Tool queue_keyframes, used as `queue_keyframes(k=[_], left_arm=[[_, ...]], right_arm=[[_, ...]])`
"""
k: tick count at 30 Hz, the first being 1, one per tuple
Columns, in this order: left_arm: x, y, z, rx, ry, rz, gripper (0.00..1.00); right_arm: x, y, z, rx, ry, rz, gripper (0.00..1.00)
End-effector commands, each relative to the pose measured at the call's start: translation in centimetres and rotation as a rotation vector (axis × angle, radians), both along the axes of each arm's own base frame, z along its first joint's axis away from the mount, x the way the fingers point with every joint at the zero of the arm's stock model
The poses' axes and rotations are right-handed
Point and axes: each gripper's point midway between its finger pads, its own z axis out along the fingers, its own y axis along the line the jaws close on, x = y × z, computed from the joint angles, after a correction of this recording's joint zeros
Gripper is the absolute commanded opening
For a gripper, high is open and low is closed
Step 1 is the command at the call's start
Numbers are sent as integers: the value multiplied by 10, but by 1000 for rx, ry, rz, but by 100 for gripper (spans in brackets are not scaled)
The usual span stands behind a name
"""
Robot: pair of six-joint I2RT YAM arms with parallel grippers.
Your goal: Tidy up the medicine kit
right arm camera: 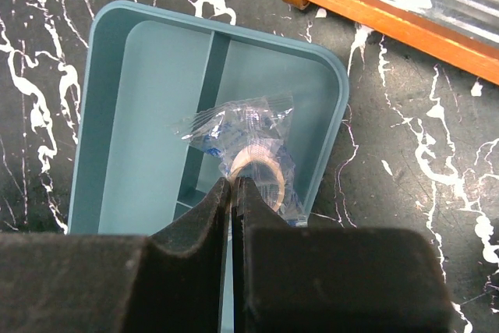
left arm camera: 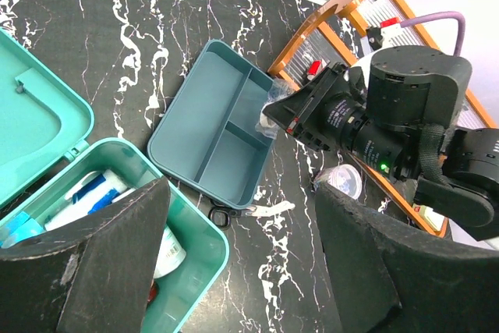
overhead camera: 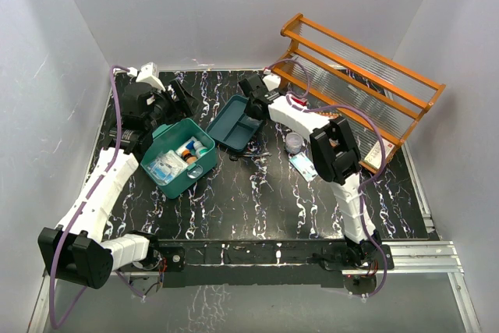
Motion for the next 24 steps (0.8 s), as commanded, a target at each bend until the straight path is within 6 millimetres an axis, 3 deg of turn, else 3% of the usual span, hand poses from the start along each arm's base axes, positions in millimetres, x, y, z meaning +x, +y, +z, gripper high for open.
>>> queue_keyframes(k=[1, 15, 20, 24], left_arm=[[1, 1, 22, -5, -53, -1, 74], [-5, 1, 24, -1, -58, -12, 74], [-7, 2, 26, 3, -68, -9, 74], [-8, 4, 27, 11, -77, -7, 74]], right_arm=[[6, 0, -3, 12, -3, -43, 0], [5, 15, -18, 98, 46, -60, 0], [-1, 2, -18, 44, 53, -99, 0], [-9, -9, -18, 4, 65, -118, 10]])
